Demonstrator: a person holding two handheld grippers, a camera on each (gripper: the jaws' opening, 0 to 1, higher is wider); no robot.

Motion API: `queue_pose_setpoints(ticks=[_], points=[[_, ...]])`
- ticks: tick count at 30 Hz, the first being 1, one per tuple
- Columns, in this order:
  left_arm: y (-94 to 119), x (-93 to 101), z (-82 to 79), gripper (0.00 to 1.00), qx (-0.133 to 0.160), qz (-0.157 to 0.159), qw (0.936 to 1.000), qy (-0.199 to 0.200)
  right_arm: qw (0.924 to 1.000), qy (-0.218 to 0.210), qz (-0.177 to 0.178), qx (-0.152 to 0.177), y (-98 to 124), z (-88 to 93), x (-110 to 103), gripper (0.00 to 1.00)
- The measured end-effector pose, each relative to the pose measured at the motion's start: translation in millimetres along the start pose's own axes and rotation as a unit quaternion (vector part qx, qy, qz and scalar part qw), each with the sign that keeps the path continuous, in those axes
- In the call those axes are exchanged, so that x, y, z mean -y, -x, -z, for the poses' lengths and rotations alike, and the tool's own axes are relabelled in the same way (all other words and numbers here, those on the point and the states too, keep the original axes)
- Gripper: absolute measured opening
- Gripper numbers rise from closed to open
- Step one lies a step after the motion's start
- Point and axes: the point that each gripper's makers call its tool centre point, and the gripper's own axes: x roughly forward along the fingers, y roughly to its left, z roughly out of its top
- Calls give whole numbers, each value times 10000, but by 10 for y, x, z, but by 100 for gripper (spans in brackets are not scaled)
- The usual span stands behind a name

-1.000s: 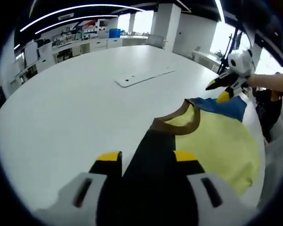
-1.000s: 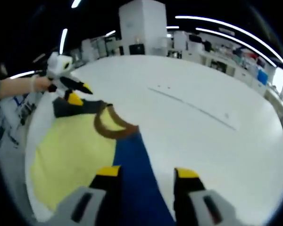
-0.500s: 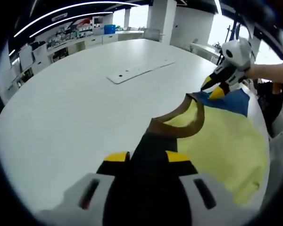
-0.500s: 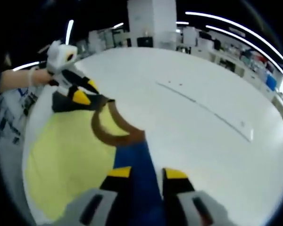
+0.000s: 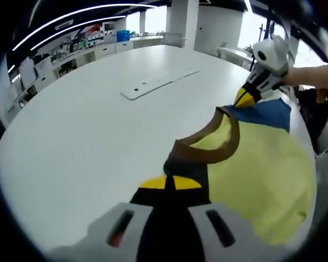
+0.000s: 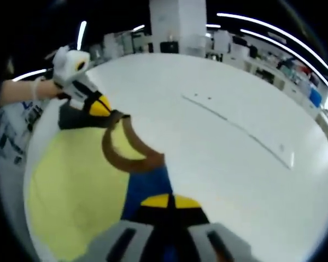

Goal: Fold the garment on the visible template until the final outline fits inside the template.

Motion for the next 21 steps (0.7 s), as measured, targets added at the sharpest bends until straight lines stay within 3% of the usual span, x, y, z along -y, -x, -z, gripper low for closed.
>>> queue_pose_setpoints(ticks=[11, 21], points=[[-108, -88, -113, 0, -7, -264, 9996, -65, 9995, 72, 296, 40, -140, -201, 287, 0], [-99, -146, -142, 0, -37, -417, 9991, -91, 9992, 70, 395, 19, -154, -216, 349, 0]])
